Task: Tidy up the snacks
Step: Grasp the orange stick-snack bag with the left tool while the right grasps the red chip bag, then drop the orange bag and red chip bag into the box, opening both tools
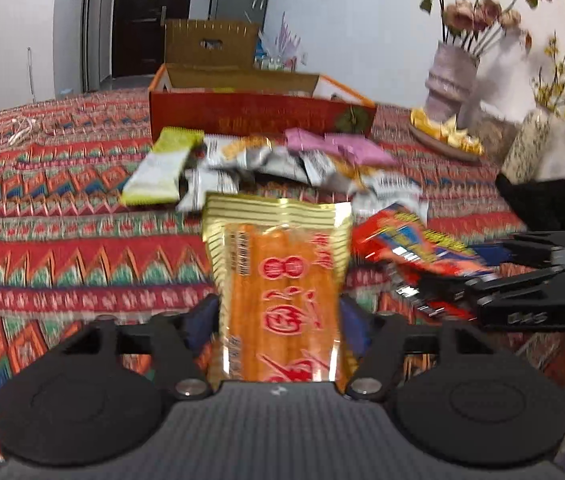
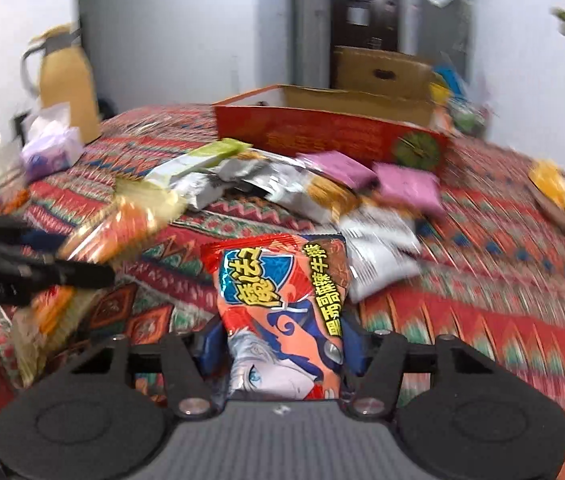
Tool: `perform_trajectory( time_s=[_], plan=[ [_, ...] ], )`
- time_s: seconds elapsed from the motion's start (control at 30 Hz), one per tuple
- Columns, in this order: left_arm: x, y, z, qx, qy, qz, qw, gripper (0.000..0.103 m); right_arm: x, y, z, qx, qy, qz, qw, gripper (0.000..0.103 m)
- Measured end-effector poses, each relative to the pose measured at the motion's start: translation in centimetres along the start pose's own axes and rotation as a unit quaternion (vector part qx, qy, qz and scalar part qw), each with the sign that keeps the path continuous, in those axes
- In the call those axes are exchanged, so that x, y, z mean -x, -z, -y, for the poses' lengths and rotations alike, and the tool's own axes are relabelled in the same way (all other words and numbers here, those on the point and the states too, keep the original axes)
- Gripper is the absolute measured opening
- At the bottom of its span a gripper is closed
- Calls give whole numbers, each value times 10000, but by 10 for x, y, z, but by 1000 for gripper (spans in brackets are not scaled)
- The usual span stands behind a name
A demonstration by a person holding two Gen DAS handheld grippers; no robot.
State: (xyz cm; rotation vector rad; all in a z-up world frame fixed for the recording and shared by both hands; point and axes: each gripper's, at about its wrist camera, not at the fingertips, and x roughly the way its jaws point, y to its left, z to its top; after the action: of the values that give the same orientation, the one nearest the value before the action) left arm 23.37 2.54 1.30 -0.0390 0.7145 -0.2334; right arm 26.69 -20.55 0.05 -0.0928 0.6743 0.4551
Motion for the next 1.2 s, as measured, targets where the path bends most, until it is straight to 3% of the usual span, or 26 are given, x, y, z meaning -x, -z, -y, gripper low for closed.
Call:
perform_trajectory(
  time_s=[0.2, 0.27, 0.43, 0.6, 0.67, 0.8, 0.93, 1.1, 1.2],
  plan=[
    [-3, 14, 4, 96, -125, -29, 9999, 75, 21, 26, 0, -390, 163, 14, 9991, 67],
    [1, 16, 7, 39, -74, 3, 10000, 55, 22, 29, 2, -435, 141, 82, 9989, 67],
    [12, 19, 12, 32, -3, 41, 10000, 47, 12, 25, 2, -399, 117, 167, 9990, 69],
    [28, 12, 5, 157, 19, 251, 9996, 46, 7, 16, -6, -336, 122, 166, 9992, 56],
    [33, 2, 0, 255, 41, 378, 9990, 46, 9, 15, -5, -399, 113, 197, 9989, 56],
    [37, -29, -17, 425, 131, 701, 9966, 46, 19, 4, -1, -501, 108, 413, 9978, 56],
    [26, -80, -37, 560, 190, 1016, 9931, 46, 26, -19, 11, -592, 51, 716, 9957, 56],
    [-11, -162, -62, 519, 113, 1284, 9903, 46, 13, -83, 38, -495, 32, 1126, 9924, 56],
    [-49, -212, -75, 497, -5, 1208, 9914, 46, -9, -131, 60, -507, 86, 1286, 9904, 56]
  ],
)
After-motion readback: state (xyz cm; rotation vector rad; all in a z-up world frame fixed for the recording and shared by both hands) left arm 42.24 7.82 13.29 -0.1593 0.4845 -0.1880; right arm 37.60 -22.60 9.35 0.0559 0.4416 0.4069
